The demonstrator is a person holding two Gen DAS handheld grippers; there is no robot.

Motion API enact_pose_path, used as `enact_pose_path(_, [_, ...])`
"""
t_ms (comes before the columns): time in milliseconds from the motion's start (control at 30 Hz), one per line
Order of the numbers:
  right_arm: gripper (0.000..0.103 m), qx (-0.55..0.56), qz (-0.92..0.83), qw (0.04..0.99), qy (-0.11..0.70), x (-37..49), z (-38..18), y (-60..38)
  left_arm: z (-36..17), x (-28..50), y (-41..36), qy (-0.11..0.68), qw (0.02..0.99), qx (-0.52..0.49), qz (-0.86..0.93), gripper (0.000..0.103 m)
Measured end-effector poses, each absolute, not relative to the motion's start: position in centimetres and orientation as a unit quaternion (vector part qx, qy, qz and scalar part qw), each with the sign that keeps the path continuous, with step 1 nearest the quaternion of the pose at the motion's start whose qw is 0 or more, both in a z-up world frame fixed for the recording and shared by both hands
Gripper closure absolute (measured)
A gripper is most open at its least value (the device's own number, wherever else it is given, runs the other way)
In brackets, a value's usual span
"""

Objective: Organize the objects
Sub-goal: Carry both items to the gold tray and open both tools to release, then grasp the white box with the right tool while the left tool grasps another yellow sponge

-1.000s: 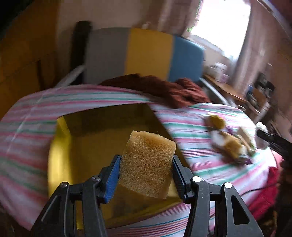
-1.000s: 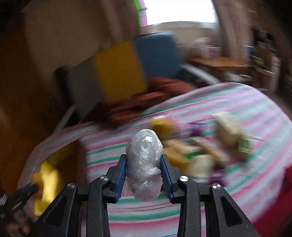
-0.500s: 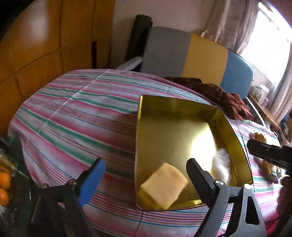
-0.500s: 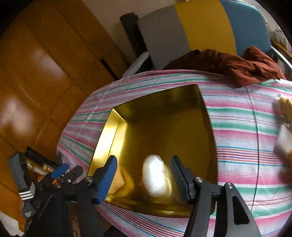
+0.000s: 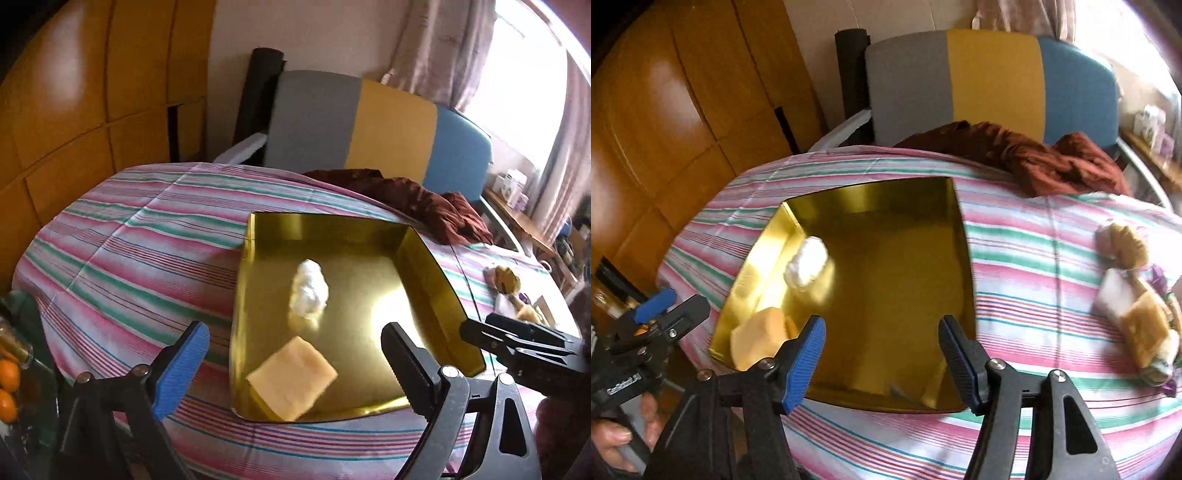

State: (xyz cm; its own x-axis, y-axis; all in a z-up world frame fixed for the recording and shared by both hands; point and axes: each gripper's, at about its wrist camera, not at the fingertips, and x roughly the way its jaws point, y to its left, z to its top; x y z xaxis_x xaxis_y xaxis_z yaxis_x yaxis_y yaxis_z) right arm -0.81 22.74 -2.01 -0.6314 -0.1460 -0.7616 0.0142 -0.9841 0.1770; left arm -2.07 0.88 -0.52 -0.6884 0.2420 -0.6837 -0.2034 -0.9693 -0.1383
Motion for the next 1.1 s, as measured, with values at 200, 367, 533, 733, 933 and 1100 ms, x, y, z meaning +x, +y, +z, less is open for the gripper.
enact_pose_path(200, [0.037,0.404,-0.914,-0.007,-0.034,0.3,-1.4,23.3,-0.5,-1.7,2.1,-0.016,0.131,-0.377,0.917,0.008])
enact_pose_path(367, [0.036,0.394,-0.919,-0.025,-0.014,1.1,-1.2,23.8,-0.2,-1.5,3.1,-0.007,0.141,-0.374,0.916,0.008])
enact_pose_path(533, [0.036,0.388,-0.921,-0.039,-0.004,1.7,-1.2,24.5,0.3,-1.2,4.5,0.006,0.156,-0.370,0.916,0.008])
enact_pose_path(733, [0.036,0.396,-0.916,-0.055,-0.020,2.2,-2.0,26.6,0.6,-0.9,6.8,0.025,0.180,-0.366,0.913,0.005])
enact_pose_path(933, [0.036,0.419,-0.902,-0.086,-0.063,3.0,-3.3,31.2,0.5,-0.7,9.7,0.040,0.220,-0.369,0.902,0.005])
enact_pose_path(1100, [0.036,0.432,-0.884,-0.128,-0.122,4.4,-3.9,37.9,0.6,-0.3,12.6,0.055,0.255,-0.369,0.892,0.005])
